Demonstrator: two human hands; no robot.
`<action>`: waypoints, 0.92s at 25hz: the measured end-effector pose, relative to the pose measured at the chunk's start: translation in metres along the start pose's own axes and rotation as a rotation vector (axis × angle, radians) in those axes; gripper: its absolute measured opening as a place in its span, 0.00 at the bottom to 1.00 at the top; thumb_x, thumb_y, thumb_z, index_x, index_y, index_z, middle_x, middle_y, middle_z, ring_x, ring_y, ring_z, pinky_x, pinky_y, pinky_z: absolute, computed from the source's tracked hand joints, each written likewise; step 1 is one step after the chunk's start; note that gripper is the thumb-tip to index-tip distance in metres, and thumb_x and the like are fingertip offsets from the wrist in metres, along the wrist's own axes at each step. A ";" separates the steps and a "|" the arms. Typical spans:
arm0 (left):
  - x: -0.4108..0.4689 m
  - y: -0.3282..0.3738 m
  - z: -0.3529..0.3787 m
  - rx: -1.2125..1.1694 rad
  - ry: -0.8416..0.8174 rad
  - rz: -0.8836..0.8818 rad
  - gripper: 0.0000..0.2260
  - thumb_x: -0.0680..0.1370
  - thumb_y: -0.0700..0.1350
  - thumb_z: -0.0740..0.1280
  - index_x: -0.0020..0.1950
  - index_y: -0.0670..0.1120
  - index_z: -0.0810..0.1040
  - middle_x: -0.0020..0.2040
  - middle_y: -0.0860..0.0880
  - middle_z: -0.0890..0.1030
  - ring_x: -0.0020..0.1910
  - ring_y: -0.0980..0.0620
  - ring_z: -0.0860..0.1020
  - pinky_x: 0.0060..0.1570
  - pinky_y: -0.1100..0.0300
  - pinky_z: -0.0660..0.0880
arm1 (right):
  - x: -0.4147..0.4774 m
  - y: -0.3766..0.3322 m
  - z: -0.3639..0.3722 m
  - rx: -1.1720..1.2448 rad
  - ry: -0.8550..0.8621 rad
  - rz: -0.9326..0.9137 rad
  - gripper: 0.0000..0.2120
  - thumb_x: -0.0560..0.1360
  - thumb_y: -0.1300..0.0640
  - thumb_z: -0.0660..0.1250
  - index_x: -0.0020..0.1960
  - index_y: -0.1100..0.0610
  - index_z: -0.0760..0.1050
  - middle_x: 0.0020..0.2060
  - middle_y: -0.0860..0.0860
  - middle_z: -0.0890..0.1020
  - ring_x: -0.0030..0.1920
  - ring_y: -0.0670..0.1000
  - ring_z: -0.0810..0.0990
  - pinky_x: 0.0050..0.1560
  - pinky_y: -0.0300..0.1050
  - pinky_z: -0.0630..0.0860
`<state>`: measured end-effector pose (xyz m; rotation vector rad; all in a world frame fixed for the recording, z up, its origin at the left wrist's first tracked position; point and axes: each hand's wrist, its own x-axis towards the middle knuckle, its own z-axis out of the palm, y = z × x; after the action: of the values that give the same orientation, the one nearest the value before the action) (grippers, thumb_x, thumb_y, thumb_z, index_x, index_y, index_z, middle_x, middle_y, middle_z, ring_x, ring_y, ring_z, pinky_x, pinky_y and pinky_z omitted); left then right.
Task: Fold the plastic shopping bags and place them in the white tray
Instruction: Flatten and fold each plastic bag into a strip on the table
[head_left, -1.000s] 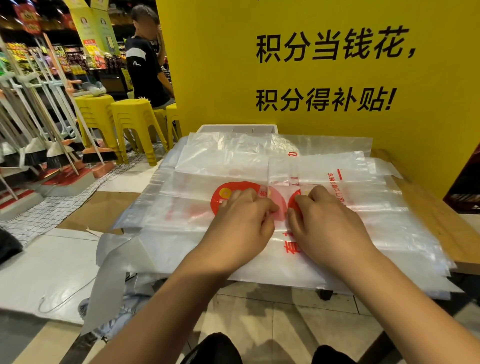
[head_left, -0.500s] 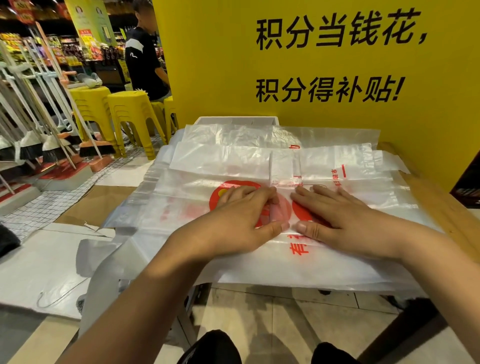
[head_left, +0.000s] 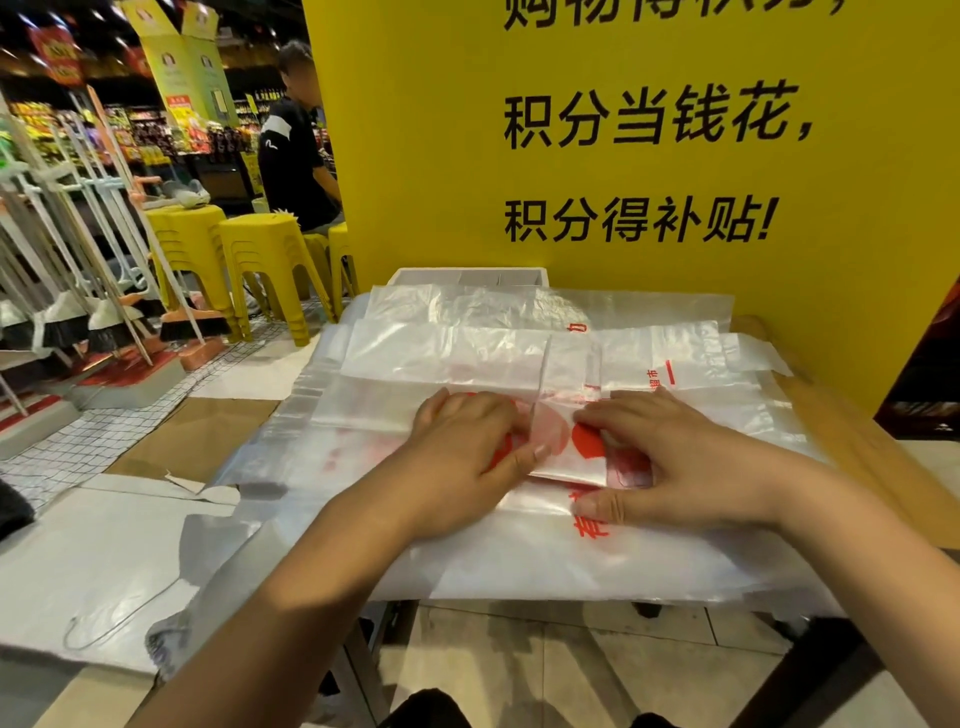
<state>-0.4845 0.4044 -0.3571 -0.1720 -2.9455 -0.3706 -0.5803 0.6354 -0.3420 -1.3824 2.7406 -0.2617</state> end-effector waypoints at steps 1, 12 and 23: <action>-0.004 0.000 0.000 0.014 0.020 0.006 0.21 0.82 0.63 0.51 0.68 0.55 0.71 0.67 0.56 0.71 0.70 0.55 0.62 0.72 0.58 0.48 | -0.001 -0.001 -0.002 0.005 0.034 -0.012 0.42 0.70 0.25 0.61 0.77 0.43 0.59 0.73 0.42 0.65 0.73 0.44 0.59 0.75 0.43 0.56; -0.010 -0.001 0.002 -0.118 0.105 0.018 0.15 0.81 0.44 0.61 0.68 0.52 0.72 0.60 0.56 0.75 0.58 0.60 0.68 0.72 0.51 0.63 | -0.033 -0.023 0.001 0.286 0.298 -0.012 0.09 0.75 0.45 0.64 0.55 0.40 0.78 0.48 0.37 0.80 0.51 0.39 0.77 0.49 0.35 0.72; -0.002 0.023 0.009 -0.436 0.262 -0.076 0.10 0.80 0.49 0.68 0.60 0.50 0.76 0.45 0.56 0.79 0.45 0.59 0.77 0.48 0.58 0.77 | 0.002 -0.030 0.005 0.353 0.286 0.257 0.12 0.80 0.43 0.62 0.57 0.51 0.72 0.43 0.45 0.80 0.44 0.45 0.78 0.39 0.39 0.70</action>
<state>-0.4805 0.4286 -0.3604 -0.0580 -2.5804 -0.9650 -0.5571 0.6156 -0.3413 -0.9570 2.8586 -0.9365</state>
